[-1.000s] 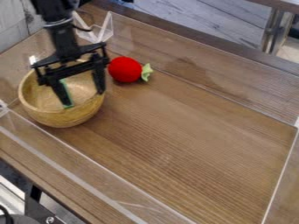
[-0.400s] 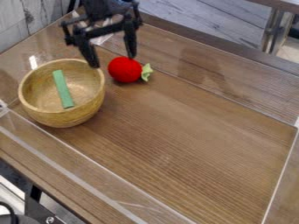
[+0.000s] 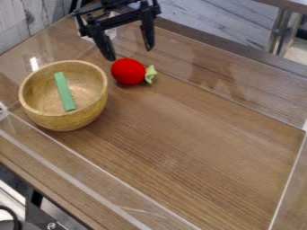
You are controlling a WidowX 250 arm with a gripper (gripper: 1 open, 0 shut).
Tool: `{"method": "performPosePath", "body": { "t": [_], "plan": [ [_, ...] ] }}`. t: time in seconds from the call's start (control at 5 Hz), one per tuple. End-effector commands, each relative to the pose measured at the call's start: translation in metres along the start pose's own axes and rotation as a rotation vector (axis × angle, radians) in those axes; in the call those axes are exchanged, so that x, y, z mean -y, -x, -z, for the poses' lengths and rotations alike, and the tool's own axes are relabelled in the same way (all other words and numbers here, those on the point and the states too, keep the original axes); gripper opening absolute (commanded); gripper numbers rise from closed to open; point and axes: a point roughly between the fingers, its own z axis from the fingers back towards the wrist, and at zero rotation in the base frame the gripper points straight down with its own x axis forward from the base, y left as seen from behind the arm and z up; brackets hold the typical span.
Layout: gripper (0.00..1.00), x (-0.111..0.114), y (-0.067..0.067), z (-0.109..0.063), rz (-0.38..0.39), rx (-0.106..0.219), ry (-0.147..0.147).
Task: Put the green stick in the brown bowl
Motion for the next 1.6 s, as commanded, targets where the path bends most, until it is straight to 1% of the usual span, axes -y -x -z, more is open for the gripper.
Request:
{"method": "performPosePath", "body": {
  "t": [0.0, 0.2, 0.4, 0.6, 0.8, 1.0, 1.2, 1.4],
  "plan": [
    [1.00, 0.013, 0.004, -0.001, 0.140, 0.088, 0.019],
    [1.00, 0.014, 0.002, 0.011, 0.272, 0.127, 0.014],
    [1.00, 0.015, -0.010, 0.017, 0.338, 0.184, 0.026],
    [1.00, 0.016, -0.017, 0.019, 0.367, 0.231, 0.029],
    [1.00, 0.024, -0.017, 0.025, 0.394, 0.274, 0.028],
    [1.00, 0.029, -0.018, 0.029, 0.412, 0.319, 0.020],
    [1.00, 0.031, -0.020, 0.018, 0.411, 0.354, 0.007],
    [1.00, 0.032, -0.023, 0.007, 0.404, 0.386, 0.001]
  ]
}}
